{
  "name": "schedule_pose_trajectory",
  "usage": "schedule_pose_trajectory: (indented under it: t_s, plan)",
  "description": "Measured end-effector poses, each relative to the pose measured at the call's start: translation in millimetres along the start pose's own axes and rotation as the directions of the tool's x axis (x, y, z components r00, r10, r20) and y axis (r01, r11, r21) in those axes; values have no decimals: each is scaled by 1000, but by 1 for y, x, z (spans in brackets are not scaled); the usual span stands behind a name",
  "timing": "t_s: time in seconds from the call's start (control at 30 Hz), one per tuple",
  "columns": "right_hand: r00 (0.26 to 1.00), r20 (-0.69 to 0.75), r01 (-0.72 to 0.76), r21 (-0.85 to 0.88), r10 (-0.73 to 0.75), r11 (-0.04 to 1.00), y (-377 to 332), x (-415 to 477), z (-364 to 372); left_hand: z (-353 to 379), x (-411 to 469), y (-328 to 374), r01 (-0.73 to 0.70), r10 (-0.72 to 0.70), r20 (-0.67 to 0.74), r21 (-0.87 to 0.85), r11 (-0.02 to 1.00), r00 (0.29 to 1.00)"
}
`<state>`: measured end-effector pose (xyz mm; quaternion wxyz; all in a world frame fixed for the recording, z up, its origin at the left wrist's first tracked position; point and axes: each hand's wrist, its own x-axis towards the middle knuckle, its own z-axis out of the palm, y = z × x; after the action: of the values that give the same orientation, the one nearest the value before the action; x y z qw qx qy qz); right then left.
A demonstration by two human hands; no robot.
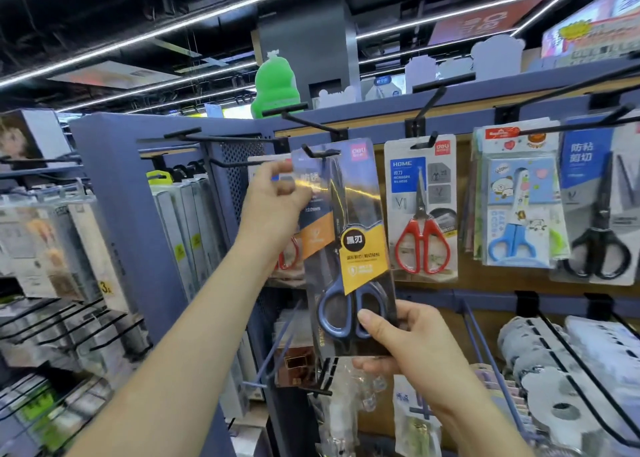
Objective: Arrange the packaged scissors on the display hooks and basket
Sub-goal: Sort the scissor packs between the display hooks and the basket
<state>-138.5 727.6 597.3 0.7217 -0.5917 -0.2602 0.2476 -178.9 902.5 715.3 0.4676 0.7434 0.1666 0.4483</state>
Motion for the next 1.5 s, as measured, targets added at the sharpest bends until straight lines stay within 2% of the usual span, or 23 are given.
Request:
schedule_pose_trajectory:
  t_s: [0.07, 0.1, 0.2, 0.33, 0.47, 0.57, 0.67, 0.7, 0.73, 0.8, 0.87, 0.93, 1.0, 1.1, 1.13, 1.17, 1.23, 1.27, 1.4, 1.5]
  plan:
    - [996, -62, 56, -45, -59, 997, 0, 5, 2, -3, -6, -29, 13, 2, -121, 124, 992, 993]
    - [993, -87, 75, -68, -81, 995, 0, 8, 3, -5, -5, -44, 36, 5, -168, 238, 971, 986]
    - [978, -155, 114, -165, -140, 980, 0, 19, 7, -7, 3, -85, 158, -75, -176, 522, 838, 982]
    - [935, -229, 143, -456, -271, 879, -2, 34, 10, 2, 8, -104, 214, -146, -164, 553, 805, 976]
    - [938, -177, 120, -641, -298, 758, -1, 40, 12, 0, 5, -95, 251, -150, -217, 586, 770, 965]
    - [942, -142, 74, -797, -305, 599, -4, 35, 12, -13, -19, -81, 220, -123, -217, 513, 829, 968]
    - [907, -115, 79, -898, -404, 434, -14, 22, 14, -27, -52, -66, 205, -125, -202, 445, 872, 971]
    - [890, -89, 122, -898, -447, 422, -17, 18, 16, -30, -62, -62, 200, -118, -210, 434, 878, 971]
    - [876, -56, 192, -871, -479, 453, -20, 15, 19, -32, -72, -58, 192, -105, -221, 422, 886, 970]
    - [883, 24, 365, -664, -470, 652, -25, 12, 29, -37, -92, -50, 173, -79, -246, 390, 904, 966]
    - [915, 153, 402, -378, -372, 834, -29, 10, 41, -41, -107, -40, 166, -64, -267, 375, 912, 961]
    - [891, 316, 410, -249, -327, 877, -33, 8, 55, -45, -119, -30, 126, -8, -271, 421, 898, 963]
    - [857, 370, 447, -184, -360, 875, -38, 8, 69, -45, -127, -22, 56, 67, -238, 476, 878, 969]
    - [838, 259, 518, -101, -480, 850, -51, 5, 79, -44, -135, -17, -37, 101, -118, 451, 892, 988]
    - [832, 220, 537, -89, -510, 839, -54, 3, 76, -44, -135, -15, -63, 88, -60, 335, 940, 994]
    - [822, 190, 558, -77, -537, 827, -55, 2, 69, -45, -134, -11, -77, 78, -1, 149, 986, 997]
    - [811, 121, 580, -42, -572, 814, -56, -4, 50, -46, -129, 3, -126, 145, 94, -180, 975, 985]
    - [810, 85, 585, -40, -580, 810, -55, -6, 40, -46, -124, 13, -181, 210, 106, -231, 956, 972]
    - [800, -35, 592, -125, -599, 797, -51, -8, 9, -20, -90, 61, -361, 390, 99, -225, 905, 916]
    - [817, -128, 547, -139, -563, 825, -50, -9, -11, 16, -64, 82, -368, 407, 164, -225, 902, 898]
